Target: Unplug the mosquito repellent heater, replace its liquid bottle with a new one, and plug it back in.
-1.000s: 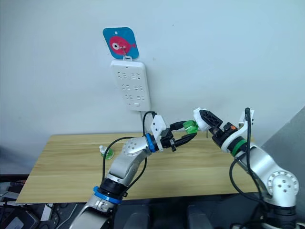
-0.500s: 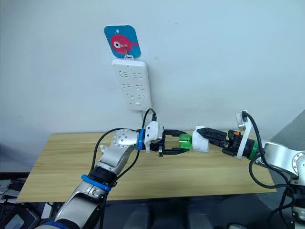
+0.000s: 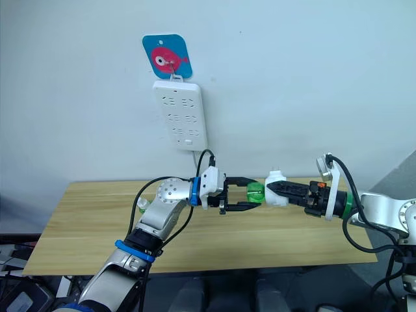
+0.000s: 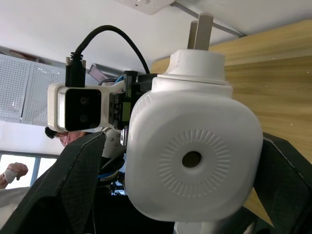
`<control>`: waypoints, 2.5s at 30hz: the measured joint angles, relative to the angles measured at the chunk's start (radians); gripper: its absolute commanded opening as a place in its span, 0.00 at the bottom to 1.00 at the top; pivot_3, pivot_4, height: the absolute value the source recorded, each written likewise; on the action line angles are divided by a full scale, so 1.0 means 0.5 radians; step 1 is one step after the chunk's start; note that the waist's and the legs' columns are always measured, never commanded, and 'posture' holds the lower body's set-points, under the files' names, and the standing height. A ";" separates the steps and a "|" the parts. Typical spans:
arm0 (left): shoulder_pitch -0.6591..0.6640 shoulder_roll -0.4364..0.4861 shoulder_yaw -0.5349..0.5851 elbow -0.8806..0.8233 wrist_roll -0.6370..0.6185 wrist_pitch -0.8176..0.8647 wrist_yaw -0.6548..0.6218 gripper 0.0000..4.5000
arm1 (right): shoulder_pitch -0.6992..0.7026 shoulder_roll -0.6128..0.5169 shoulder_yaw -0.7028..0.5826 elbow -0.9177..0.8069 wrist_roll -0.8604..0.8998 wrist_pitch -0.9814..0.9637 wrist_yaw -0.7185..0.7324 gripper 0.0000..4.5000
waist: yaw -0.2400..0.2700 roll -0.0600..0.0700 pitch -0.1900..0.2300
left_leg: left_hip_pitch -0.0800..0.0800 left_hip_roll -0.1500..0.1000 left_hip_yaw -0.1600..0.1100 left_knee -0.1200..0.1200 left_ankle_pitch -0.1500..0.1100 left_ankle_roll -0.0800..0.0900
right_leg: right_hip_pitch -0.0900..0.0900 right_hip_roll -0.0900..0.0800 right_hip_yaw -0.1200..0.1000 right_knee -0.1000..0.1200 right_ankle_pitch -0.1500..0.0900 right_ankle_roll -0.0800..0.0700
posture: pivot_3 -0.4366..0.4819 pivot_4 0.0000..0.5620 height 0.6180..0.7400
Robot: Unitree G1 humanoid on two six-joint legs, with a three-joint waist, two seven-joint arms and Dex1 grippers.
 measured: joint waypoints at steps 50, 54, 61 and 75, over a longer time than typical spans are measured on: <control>0.030 0.175 0.124 0.205 0.358 -1.368 0.148 1.00 | -0.029 -0.252 0.016 0.172 -0.219 0.025 0.457 0.66 | 0.102 -0.007 0.044 | 0.000 -0.001 0.005 0.002 0.000 0.000 | 0.004 -0.006 0.003 -0.011 0.010 -0.005 | 0.71 0.29 1.00; -0.071 0.125 0.115 0.429 0.549 -1.793 0.357 1.00 | -0.029 -0.240 0.021 0.109 -0.090 -0.008 0.366 0.66 | 0.107 -0.007 0.044 | 0.000 -0.001 0.004 0.002 0.000 0.000 | 0.004 -0.006 0.002 -0.010 0.011 -0.004 | 0.71 0.29 1.00; -0.174 0.060 0.050 0.616 0.800 -2.021 0.680 1.00 | -0.034 -0.163 0.023 0.044 -0.020 -0.044 0.289 0.66 | 0.106 -0.007 0.044 | 0.001 -0.001 0.003 0.003 0.000 0.000 | 0.005 -0.005 0.002 -0.008 0.012 -0.003 | 0.70 0.32 1.00; -0.244 0.064 -0.087 0.694 0.970 -2.083 1.045 0.59 | -0.046 -0.087 0.012 -0.022 -0.019 -0.044 0.288 0.66 | 0.098 -0.007 0.044 | 0.002 -0.001 0.002 0.002 0.000 0.000 | 0.006 -0.005 0.000 -0.007 0.012 -0.004 | 0.68 0.33 1.00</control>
